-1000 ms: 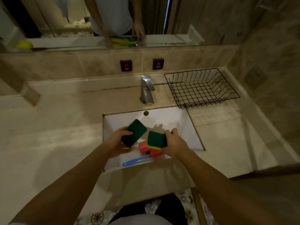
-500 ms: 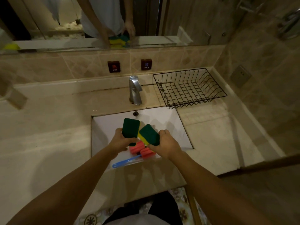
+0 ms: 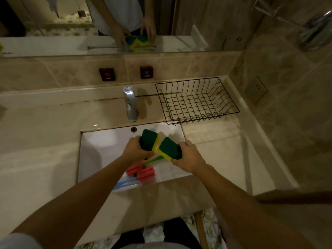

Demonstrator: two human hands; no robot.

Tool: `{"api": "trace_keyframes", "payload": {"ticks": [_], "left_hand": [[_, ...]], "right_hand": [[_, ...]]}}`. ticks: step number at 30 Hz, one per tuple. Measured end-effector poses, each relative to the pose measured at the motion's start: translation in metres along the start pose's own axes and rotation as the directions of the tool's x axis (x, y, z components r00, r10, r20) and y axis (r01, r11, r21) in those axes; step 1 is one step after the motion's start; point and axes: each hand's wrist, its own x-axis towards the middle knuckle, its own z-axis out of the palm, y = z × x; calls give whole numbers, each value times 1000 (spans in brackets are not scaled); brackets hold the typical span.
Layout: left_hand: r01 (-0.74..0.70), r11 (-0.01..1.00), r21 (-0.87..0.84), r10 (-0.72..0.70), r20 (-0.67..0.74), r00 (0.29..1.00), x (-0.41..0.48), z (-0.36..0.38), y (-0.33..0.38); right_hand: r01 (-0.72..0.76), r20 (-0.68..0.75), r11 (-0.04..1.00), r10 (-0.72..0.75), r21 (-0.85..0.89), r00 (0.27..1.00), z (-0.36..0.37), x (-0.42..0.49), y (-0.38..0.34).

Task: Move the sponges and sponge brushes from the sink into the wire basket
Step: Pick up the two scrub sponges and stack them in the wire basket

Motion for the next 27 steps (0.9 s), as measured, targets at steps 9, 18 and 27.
{"api": "trace_keyframes", "payload": {"ticks": [9, 18, 27], "left_hand": [[-178, 740, 648, 262, -34, 964, 40, 19, 61], [-233, 593, 771, 424, -53, 904, 111, 24, 137], [-192, 619, 762, 306, -8, 952, 158, 51, 137]], "right_hand": [[131, -126, 990, -135, -45, 983, -104, 89, 53], [200, -16, 977, -202, -71, 979, -151, 223, 70], [294, 132, 953, -283, -72, 950, -114, 302, 68]]}}
